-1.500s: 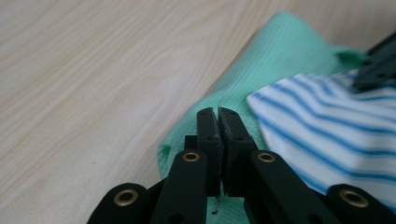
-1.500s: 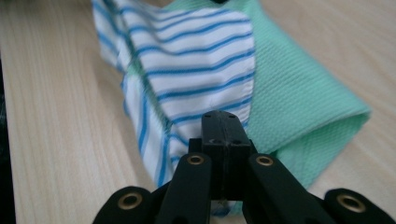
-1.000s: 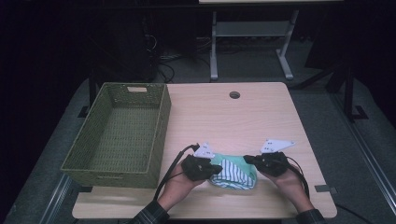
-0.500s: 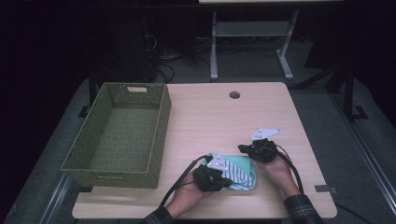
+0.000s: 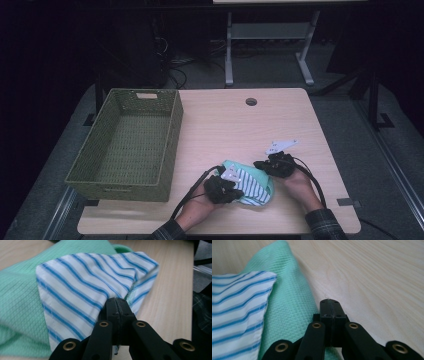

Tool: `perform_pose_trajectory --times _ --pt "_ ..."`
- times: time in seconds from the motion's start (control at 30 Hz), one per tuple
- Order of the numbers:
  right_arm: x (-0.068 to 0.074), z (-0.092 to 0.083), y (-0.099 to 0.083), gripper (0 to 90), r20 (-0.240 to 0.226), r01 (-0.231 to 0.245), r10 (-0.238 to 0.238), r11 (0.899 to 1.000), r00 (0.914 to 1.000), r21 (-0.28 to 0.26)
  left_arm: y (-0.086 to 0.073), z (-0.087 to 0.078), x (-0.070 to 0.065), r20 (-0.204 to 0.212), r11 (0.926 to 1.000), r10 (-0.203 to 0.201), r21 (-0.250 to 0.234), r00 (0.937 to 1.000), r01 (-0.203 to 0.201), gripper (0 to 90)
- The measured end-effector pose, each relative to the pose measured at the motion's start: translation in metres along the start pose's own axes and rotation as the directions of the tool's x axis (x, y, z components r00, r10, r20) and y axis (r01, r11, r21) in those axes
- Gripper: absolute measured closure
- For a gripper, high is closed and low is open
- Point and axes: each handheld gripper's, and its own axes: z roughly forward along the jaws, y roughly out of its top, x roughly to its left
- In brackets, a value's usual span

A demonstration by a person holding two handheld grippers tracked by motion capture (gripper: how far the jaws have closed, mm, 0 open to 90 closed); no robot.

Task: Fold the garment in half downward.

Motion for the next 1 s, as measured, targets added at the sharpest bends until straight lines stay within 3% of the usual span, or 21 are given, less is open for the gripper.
perform_pose_trajectory --times 0.33,0.6,0.8,1.0 --pt "0.004 -0.009 -0.005 89.6 -0.025 0.002 -0.002 1.0 0.9997 0.005 -0.005 -0.008 0.02 -0.067 0.9999 -0.015 0.004 0.9976 0.015 89.1" --pt "0.014 -0.014 -0.014 89.6 -0.052 0.014 -0.013 1.0 0.9986 0.019 -0.011 -0.017 0.041 -0.163 0.9998 -0.019 0.008 0.9865 0.021 89.1" --pt "0.027 -0.017 -0.021 89.6 -0.074 0.024 -0.021 0.999 0.997 0.038 -0.012 -0.019 0.052 -0.207 0.9997 -0.022 0.005 0.9782 0.024 89.1" --pt "0.035 -0.021 -0.029 87.8 -0.067 0.025 -0.023 0.999 0.9975 0.025 -0.01 -0.024 0.056 -0.192 0.9995 -0.032 -0.011 0.9808 0.031 85.0"
